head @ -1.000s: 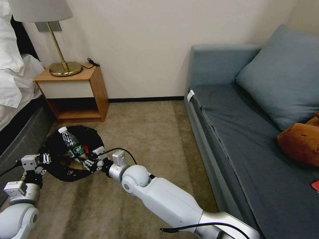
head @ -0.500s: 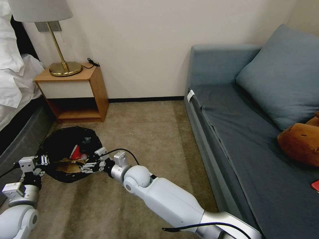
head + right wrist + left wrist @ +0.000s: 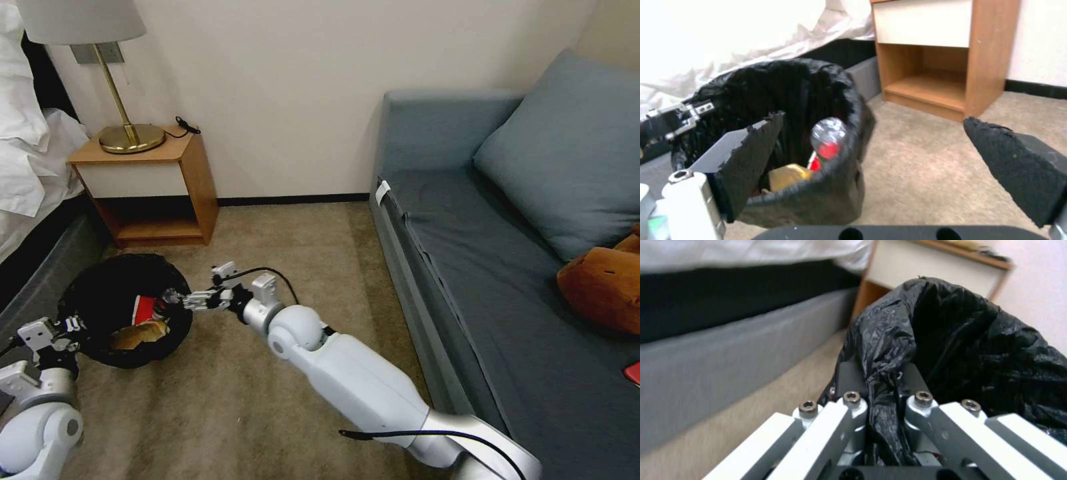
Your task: Pick up the trash bin, then pick up the garbage on the floor and place it into the trash bin.
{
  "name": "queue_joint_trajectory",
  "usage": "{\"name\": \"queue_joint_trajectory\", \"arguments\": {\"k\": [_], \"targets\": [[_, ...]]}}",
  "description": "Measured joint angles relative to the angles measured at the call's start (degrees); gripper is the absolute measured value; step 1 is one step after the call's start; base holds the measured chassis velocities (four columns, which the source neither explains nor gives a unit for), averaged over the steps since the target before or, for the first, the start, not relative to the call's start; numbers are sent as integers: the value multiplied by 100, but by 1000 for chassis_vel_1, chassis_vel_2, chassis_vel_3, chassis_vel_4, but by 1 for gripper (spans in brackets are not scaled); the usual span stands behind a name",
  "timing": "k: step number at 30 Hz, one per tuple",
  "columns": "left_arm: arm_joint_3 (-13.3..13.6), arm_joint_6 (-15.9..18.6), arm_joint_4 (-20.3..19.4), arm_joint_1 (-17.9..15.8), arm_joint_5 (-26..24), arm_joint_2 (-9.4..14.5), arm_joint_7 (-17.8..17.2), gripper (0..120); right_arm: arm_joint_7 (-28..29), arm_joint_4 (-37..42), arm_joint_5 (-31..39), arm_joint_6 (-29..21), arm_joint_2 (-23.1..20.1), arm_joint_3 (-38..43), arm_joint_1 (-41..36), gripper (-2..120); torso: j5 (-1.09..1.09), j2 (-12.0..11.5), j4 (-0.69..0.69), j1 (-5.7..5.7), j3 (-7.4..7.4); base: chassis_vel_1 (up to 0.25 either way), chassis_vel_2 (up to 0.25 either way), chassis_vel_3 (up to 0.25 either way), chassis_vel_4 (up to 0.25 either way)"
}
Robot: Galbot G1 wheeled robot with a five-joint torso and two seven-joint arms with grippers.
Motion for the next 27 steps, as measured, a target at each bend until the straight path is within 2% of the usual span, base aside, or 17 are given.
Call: {"name": "queue_joint_trajectory", "arguments": {"k": [1,3,5,10,17,27], "targets": [[13,85,157,-188,-257,-39,-127,5,-16,30,-54,-1,-70,55,-53,100,-1,0,0,0,0,0,0,0,0],[20,96,241,-288,-360,-67,-153,5,-31,45,-92,-1,-96,86,-87,100,0,0,0,0,0,0,0,0,0],[46,108,434,-530,-683,-138,-210,5,-69,60,-186,1,-145,152,-151,100,0,0,0,0,0,0,0,0,0],[106,52,724,-820,-978,-220,-231,5,-108,77,-277,9,-211,248,-237,100,0,0,-2,0,0,0,0,0,0],[259,3,981,-899,-1352,-166,-188,5,-116,72,-367,9,-233,310,-352,100,-1,0,0,0,0,0,0,0,0],[408,-42,1267,-972,-1389,-112,-135,5,-128,9,-496,18,-119,318,-507,100,-1,0,0,0,0,0,0,0,0]]}}
